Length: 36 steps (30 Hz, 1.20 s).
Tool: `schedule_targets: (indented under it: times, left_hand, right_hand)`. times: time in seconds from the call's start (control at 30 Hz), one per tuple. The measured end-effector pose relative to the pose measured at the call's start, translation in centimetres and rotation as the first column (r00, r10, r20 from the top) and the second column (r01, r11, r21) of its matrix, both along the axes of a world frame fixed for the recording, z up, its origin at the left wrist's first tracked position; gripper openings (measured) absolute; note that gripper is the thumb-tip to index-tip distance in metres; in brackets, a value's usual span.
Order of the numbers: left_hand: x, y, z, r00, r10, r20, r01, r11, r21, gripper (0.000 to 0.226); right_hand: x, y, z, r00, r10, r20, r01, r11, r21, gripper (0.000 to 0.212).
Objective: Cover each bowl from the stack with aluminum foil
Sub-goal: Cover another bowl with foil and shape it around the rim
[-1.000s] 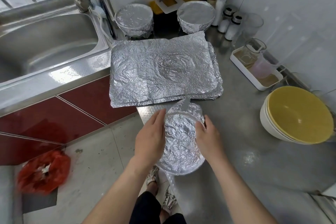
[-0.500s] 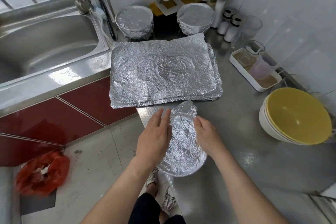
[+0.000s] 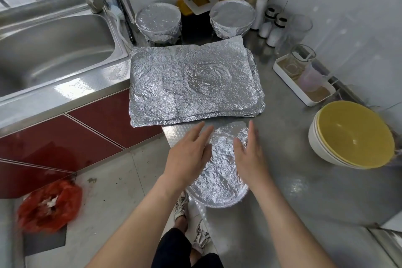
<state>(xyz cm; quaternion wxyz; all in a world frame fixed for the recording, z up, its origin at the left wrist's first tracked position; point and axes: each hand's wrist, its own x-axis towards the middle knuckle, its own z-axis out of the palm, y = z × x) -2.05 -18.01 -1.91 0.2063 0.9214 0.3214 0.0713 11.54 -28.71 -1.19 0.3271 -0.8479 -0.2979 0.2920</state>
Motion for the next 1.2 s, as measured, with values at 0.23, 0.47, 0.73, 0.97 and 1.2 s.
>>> schedule_targets:
  times: [0.23, 0.47, 0.73, 0.97, 1.2]
  left_hand:
    - [-1.3, -3.0, -0.2, 0.986, 0.148, -0.072, -0.146, 0.989, 0.028, 0.062]
    - [-0.9, -2.3, 0.8, 0.987, 0.128, -0.097, -0.13, 0.991, -0.014, 0.06]
    - [5.9, 2.3, 3.4, 0.937, 0.123, -0.326, -0.188, 0.966, -0.176, 0.054]
    - [7.8, 3.5, 0.8, 0.94, -0.021, -0.342, -0.109, 0.928, -0.356, 0.055]
    - [7.7, 3.5, 1.0, 0.944, -0.144, -0.297, 0.053, 0.954, -0.295, 0.057]
  right_hand:
    - [-0.5, 0.5, -0.7, 0.989, 0.103, 0.106, -0.093, 0.991, -0.096, 0.05]
    - [-0.4, -0.1, -0.4, 0.999, 0.02, 0.034, -0.02, 1.0, 0.0, 0.043]
    - [-0.7, -0.2, 0.4, 0.966, -0.236, 0.107, 0.219, 0.965, 0.145, 0.029]
    - [-1.7, 0.4, -0.7, 0.989, -0.044, 0.142, 0.029, 0.994, 0.103, 0.022]
    - [-1.0, 0.3, -1.0, 0.992, 0.014, 0.128, -0.024, 0.997, 0.079, 0.02]
